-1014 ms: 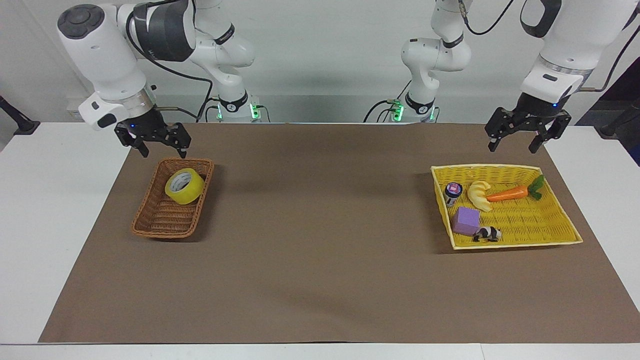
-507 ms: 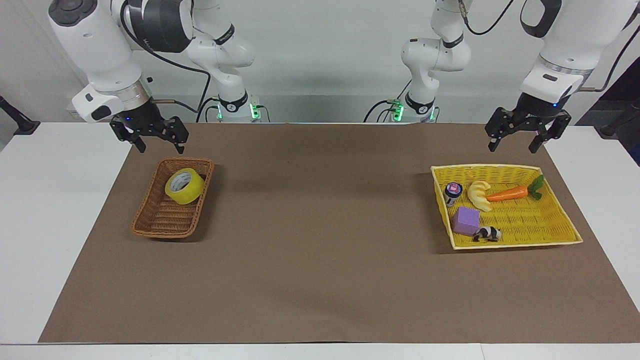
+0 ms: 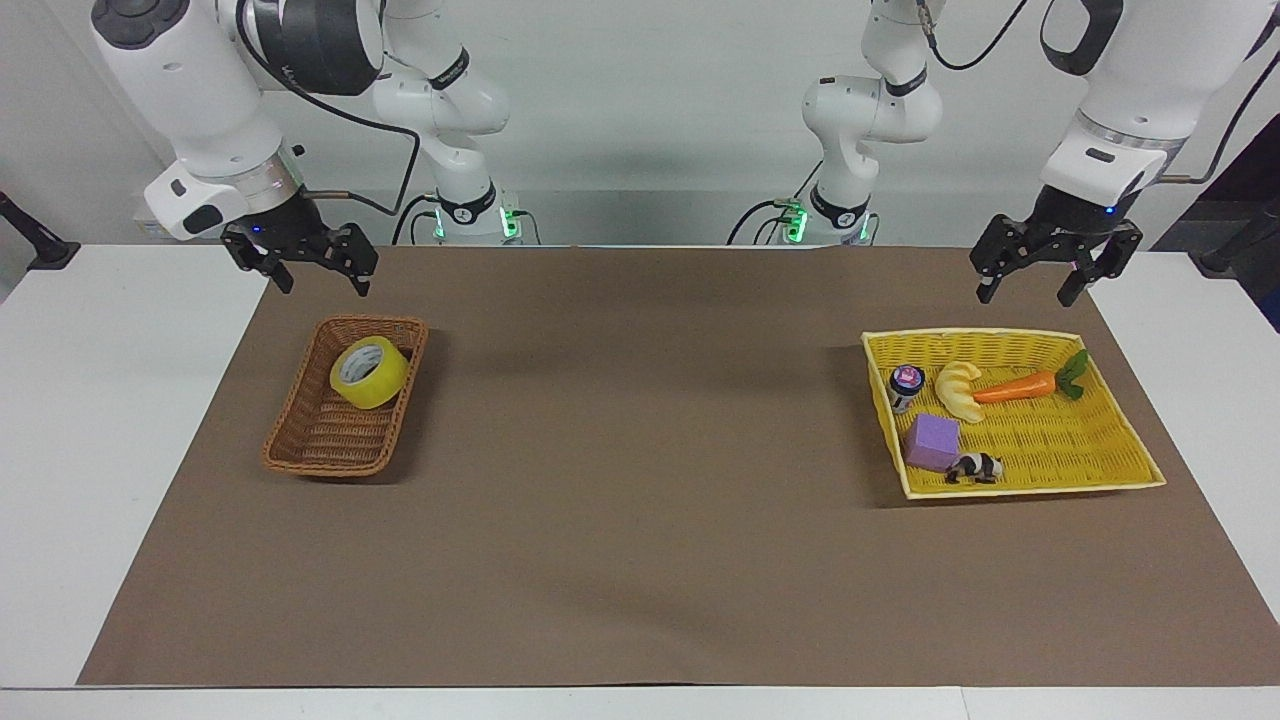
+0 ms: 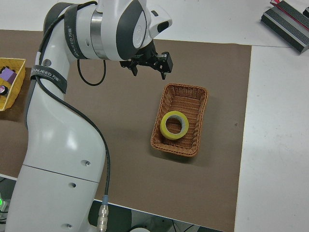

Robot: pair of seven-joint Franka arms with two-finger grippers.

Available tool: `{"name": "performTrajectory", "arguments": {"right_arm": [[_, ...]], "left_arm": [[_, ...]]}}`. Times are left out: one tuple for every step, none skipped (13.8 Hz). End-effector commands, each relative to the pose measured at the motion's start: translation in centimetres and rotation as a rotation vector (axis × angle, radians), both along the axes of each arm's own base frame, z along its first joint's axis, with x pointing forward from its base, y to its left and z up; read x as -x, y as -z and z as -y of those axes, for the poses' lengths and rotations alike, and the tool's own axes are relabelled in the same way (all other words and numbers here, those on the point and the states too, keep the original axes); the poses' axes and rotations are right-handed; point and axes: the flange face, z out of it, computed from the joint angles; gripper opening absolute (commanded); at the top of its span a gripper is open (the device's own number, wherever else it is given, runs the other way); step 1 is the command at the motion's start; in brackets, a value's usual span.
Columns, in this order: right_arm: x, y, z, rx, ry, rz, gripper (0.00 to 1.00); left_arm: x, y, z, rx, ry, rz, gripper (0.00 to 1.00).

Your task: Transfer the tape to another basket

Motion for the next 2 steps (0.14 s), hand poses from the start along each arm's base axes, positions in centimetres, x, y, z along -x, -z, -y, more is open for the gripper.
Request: {"name": "performTrajectory", "arguments": {"right_arm": [[-0.31,-0.36,-0.13,-0.015,0.025,0.003,1.00],[-0.35,-0.27,-0.09,-0.012,0.025,0.002,1.00]], "left_arm": [[0.51,-0.32,-0.31,-0.008,-0.002,-0.006,1.00],[0.58,-0.29,-0.50,-0.008,-0.005,-0.011,1.00]]}}
